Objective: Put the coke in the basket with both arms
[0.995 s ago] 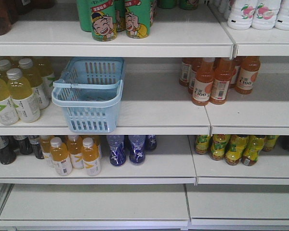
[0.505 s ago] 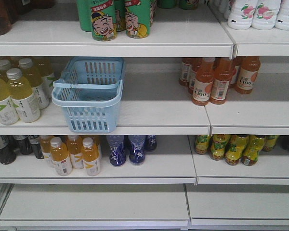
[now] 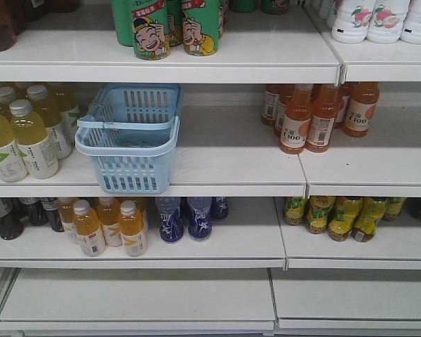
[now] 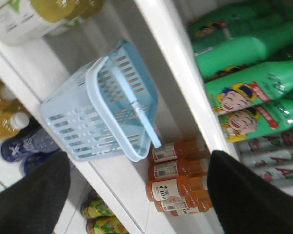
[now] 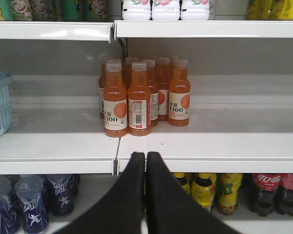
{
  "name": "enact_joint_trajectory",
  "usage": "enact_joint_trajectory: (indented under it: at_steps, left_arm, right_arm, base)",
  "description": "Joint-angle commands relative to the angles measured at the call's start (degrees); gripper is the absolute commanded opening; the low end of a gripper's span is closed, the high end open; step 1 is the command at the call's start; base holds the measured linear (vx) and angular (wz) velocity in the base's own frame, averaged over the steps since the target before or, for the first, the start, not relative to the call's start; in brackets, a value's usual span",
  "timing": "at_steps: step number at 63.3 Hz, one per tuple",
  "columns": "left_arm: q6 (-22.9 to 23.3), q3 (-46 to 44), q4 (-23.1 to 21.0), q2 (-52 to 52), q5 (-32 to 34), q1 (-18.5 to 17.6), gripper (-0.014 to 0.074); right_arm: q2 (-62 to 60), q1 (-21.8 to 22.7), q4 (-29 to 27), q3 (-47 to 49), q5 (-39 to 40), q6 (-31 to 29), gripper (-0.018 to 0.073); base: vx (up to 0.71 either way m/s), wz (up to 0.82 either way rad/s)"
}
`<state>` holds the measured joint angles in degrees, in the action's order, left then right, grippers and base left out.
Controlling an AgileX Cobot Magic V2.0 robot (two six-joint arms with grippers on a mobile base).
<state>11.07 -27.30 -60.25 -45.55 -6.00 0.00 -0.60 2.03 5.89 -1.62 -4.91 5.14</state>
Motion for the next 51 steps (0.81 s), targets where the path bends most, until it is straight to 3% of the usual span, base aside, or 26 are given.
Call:
enact_joint_trajectory:
  at_steps: [1, 8, 24, 37, 51]
  left_arm:
    - [-1.1, -3.3, -8.3, -5.5, 2.1, -0.2, 0.0559]
    - [-1.5, -8.5, -11.8, -12.6, -1.2, -0.2, 0.0559]
    - [-1.1, -23.3, -12.5, -28.1, -8.1, -0.2, 0.0559]
    - [-1.5, -30.6, -22.3, -38.2, -12.2, -0.2, 0.0559]
    - [-1.6, -35.1, -25.5, -46.2, -14.3, -0.2, 0.0559]
  right_arm:
    - [-1.1, 0.2, 0.5, -0.6, 4.1, -0.3, -0.0008]
    - [-1.1, 0.2, 0.5, -0.6, 4.1, -0.3, -0.0008]
    - [-1.1, 0.2, 0.5, -0.6, 4.1, -0.3, -0.0008]
    - [-1.1, 0.2, 0.5, -0.6, 4.1, -0.3, -0.0008]
    - [-1.1, 0.2, 0.5, -0.6, 4.1, -0.3, -0.0008]
  base:
    - [0.00, 0.00]
    - [0.00, 0.00]
    - [0.00, 0.00]
    - [0.00, 0.00]
    - [0.00, 0.00]
